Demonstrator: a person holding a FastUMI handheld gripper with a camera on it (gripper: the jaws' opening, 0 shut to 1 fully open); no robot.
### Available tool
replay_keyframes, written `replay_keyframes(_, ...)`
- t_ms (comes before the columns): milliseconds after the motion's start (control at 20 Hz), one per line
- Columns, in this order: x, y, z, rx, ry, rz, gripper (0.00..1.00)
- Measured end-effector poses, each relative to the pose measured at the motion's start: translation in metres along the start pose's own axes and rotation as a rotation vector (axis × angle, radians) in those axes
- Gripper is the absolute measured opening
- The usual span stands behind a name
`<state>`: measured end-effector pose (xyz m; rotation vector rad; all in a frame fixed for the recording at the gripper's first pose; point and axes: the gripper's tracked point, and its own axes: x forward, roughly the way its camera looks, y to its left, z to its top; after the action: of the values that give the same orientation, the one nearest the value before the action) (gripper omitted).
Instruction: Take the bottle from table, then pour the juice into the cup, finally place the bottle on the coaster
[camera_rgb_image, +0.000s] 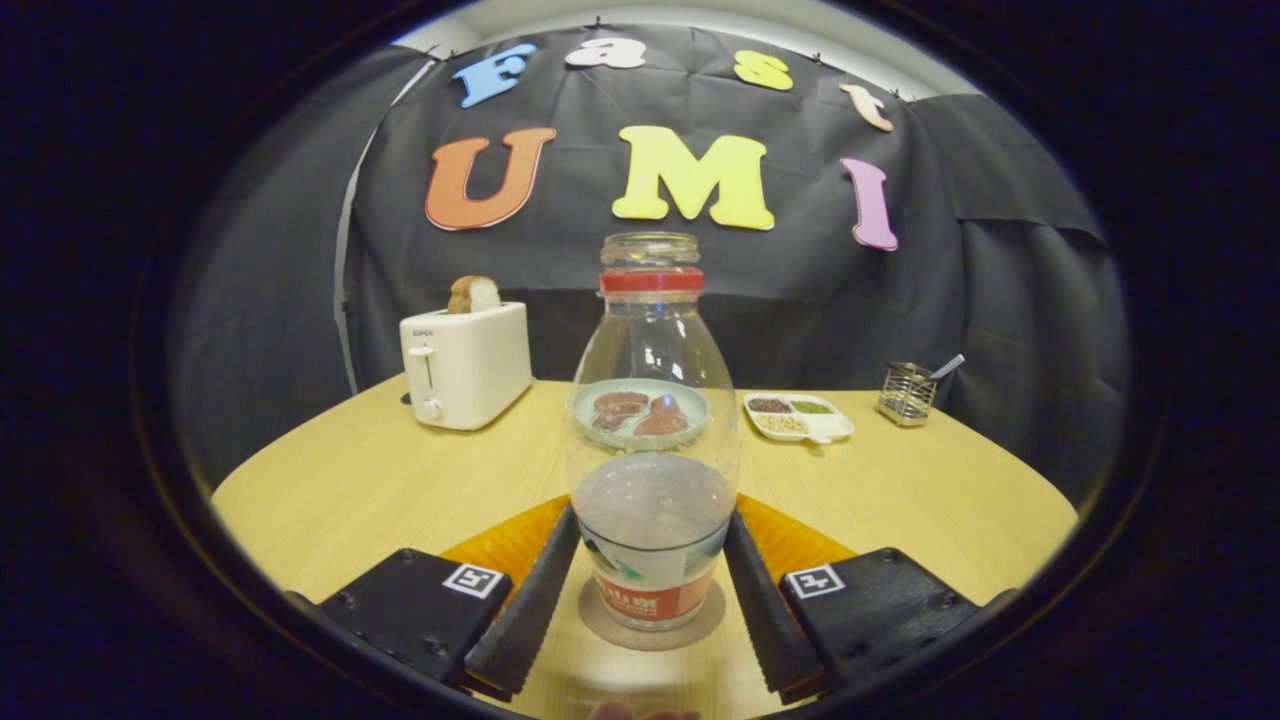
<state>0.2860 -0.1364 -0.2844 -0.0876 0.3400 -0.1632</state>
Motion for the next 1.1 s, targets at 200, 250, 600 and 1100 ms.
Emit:
replay_keyframes(200,-0.004,-0.008,-0.001,0.004,0.005,-0.007,0.98)
replay_keyframes(250,-0.006,-0.008,0.0,0.014,0.003,-0.005,1.0)
replay_keyframes(600,-0.034,-0.017,0.012,0.036,-0.02,-0.013,1.0)
replay_keyframes(1100,-0.152,-0.009,0.069,-0.024,-0.124,-0.032,1.0)
